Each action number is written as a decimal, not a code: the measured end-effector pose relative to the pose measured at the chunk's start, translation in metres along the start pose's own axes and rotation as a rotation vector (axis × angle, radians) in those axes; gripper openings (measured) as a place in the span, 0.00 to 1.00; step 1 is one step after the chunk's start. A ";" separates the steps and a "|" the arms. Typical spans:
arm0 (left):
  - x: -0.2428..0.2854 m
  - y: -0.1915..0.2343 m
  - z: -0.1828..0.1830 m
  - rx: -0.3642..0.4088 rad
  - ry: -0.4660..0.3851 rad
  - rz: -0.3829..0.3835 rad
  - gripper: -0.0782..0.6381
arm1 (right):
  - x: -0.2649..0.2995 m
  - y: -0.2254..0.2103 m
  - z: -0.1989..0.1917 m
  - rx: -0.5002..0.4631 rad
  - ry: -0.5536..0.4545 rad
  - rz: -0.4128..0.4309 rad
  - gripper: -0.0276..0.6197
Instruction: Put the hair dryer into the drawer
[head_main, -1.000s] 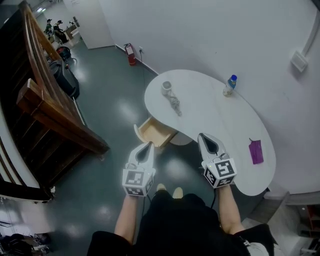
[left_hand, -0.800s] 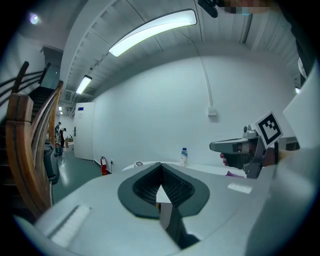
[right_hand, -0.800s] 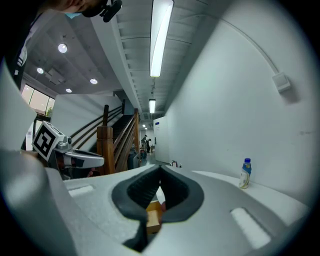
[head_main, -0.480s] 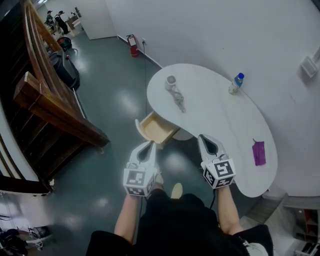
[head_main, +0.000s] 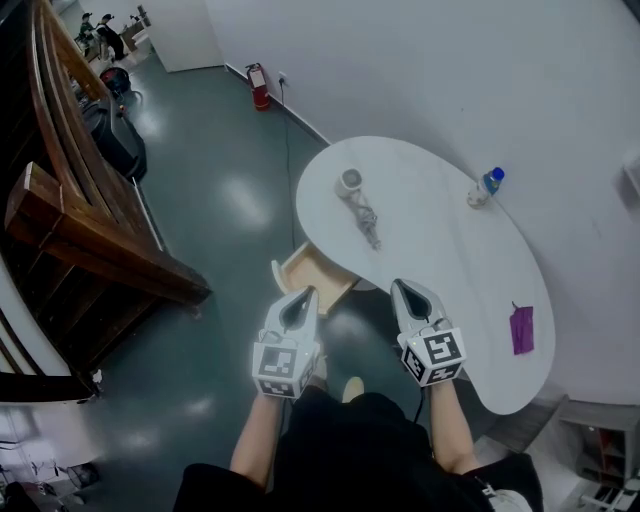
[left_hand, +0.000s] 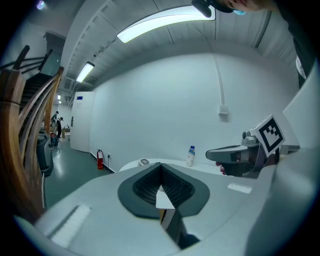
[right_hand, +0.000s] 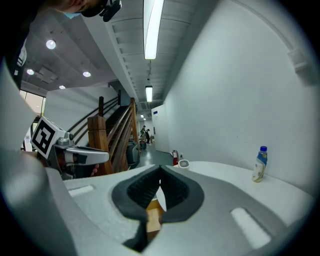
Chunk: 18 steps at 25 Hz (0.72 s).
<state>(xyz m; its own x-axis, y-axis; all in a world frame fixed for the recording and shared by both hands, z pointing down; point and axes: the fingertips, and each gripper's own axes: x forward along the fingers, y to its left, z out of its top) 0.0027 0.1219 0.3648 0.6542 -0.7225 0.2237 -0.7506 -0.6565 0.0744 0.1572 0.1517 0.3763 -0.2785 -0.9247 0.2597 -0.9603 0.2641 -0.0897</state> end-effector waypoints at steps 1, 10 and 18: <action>0.008 0.008 0.001 0.000 0.002 -0.007 0.12 | 0.011 0.000 0.000 0.001 0.009 -0.004 0.05; 0.063 0.076 0.012 -0.014 0.020 -0.073 0.12 | 0.097 -0.002 0.009 0.014 0.068 -0.061 0.05; 0.097 0.105 0.003 0.010 0.043 -0.169 0.12 | 0.141 -0.011 0.008 0.023 0.087 -0.144 0.05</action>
<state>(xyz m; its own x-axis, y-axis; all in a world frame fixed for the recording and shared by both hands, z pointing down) -0.0127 -0.0174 0.3914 0.7660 -0.5920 0.2505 -0.6293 -0.7701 0.1045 0.1292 0.0163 0.4060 -0.1388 -0.9249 0.3538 -0.9901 0.1228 -0.0673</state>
